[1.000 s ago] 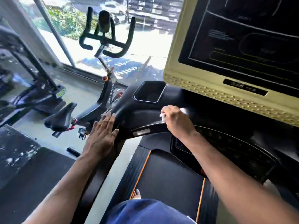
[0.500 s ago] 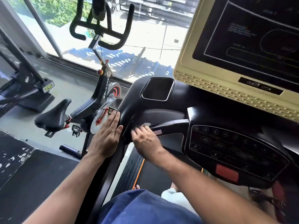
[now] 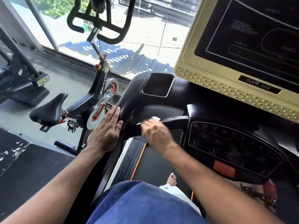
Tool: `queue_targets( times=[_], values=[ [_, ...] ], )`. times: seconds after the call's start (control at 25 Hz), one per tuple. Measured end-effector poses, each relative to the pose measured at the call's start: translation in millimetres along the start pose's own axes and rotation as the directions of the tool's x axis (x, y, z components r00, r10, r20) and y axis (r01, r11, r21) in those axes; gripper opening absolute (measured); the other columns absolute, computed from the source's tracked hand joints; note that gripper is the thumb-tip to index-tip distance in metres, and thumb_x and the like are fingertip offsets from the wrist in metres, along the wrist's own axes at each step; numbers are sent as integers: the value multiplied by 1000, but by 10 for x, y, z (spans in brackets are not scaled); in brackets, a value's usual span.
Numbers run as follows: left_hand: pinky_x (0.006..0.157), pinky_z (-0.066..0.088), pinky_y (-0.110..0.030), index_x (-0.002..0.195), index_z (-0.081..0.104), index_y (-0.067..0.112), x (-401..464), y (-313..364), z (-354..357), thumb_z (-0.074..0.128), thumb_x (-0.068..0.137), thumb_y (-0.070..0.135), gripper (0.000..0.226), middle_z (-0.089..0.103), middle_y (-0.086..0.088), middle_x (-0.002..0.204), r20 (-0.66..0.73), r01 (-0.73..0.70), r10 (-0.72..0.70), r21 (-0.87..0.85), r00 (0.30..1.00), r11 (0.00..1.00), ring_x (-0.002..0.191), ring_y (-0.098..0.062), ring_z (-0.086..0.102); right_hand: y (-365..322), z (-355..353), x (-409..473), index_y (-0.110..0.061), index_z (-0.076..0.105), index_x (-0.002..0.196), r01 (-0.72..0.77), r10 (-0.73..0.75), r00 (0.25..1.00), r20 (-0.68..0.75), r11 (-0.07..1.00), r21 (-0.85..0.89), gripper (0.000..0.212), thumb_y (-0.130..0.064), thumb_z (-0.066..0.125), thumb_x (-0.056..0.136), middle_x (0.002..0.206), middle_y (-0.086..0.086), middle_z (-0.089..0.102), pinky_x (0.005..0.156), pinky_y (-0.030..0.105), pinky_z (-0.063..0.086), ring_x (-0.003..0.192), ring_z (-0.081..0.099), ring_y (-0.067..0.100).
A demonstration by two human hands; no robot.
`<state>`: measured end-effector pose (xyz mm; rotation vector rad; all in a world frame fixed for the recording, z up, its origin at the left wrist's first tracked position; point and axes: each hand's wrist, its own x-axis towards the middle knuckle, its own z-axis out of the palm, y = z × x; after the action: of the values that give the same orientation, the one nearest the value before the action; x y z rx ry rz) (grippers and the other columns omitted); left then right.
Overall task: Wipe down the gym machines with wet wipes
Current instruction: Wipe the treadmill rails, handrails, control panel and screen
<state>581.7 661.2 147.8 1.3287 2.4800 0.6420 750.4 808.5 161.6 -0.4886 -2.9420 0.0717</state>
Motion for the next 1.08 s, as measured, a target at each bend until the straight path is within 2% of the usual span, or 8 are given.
queue_targets(
  times=[0.12, 0.28, 0.48, 0.6, 0.68, 0.76, 0.88, 1.08],
  values=[
    [117, -13, -8, 165, 15, 18, -8, 3, 4, 24, 108, 44, 63, 6, 5, 173, -11, -6, 6, 3, 1000, 1000, 141, 23, -21, -122, -20, -25, -13, 68, 91, 80, -83, 996, 27, 992, 102, 22, -5, 48, 86, 90, 6, 69, 94, 36, 49, 90, 65, 28],
    [118, -13, -10, 166, 12, 22, 7, -22, 13, 22, 109, 47, 63, 2, 9, 173, -8, 0, 0, 21, 1000, 1000, 145, 17, -19, 719, -477, -247, -22, 70, 84, -167, 168, 986, 3, 982, -93, 22, -22, 50, 94, 79, 0, 69, 65, 31, 51, 75, 67, 25],
    [121, -7, -15, 166, 10, 24, 1, -2, -14, 27, 110, 42, 61, -3, 13, 172, 7, 16, -16, -13, 1000, 1000, 145, 16, -18, 864, -550, -221, -15, 65, 80, -304, 305, 952, 3, 949, -88, 15, -11, 61, 94, 73, 9, 66, 63, 37, 52, 72, 66, 33],
    [123, -3, -18, 166, 12, 25, -11, 20, -12, 29, 110, 40, 60, -1, 13, 172, 0, 23, -23, -30, 1000, 999, 146, 15, -15, 264, -124, 42, -15, 63, 76, -131, 132, 991, -13, 988, 85, 17, 2, 66, 78, 70, 8, 66, 75, 37, 51, 70, 65, 31],
    [127, 4, -25, 166, 13, 26, -13, 9, -14, 30, 110, 39, 60, 1, 13, 173, 2, 34, -34, -52, 999, 998, 150, 10, -8, -114, 9, 72, -14, 66, 83, 80, -87, 996, 22, 973, 217, 17, 2, 60, 83, 84, 6, 70, 95, 34, 46, 85, 67, 28],
    [129, 10, -32, 166, 14, 25, -19, 5, -16, 30, 110, 39, 60, 2, 11, 173, 10, 31, -30, -55, 999, 998, 154, 3, -2, -96, 43, -110, -11, 73, 96, 206, -204, 979, -29, 960, 192, 20, -2, 56, 90, 101, 6, 73, 103, 34, 46, 104, 66, 26],
    [129, 12, -34, 166, 14, 23, -23, 20, -34, 30, 110, 37, 59, 2, 9, 173, 30, 18, -17, -37, 999, 999, 153, 4, -4, 414, -140, -457, -13, 72, 115, 7, 14, 990, -140, 989, 147, 23, -10, 59, 96, 105, 6, 64, 93, 40, 51, 101, 61, 29],
    [128, 16, -39, 165, 16, 19, -22, 27, 0, 28, 110, 38, 60, 6, 5, 173, 20, -1, 1, -7, 1000, 1000, 157, -5, 1, 500, -226, -430, -13, 65, 97, -349, 394, 881, -263, 915, 203, 4, -11, 64, 94, 93, 6, 60, 77, 38, 50, 87, 59, 27]
  ],
)
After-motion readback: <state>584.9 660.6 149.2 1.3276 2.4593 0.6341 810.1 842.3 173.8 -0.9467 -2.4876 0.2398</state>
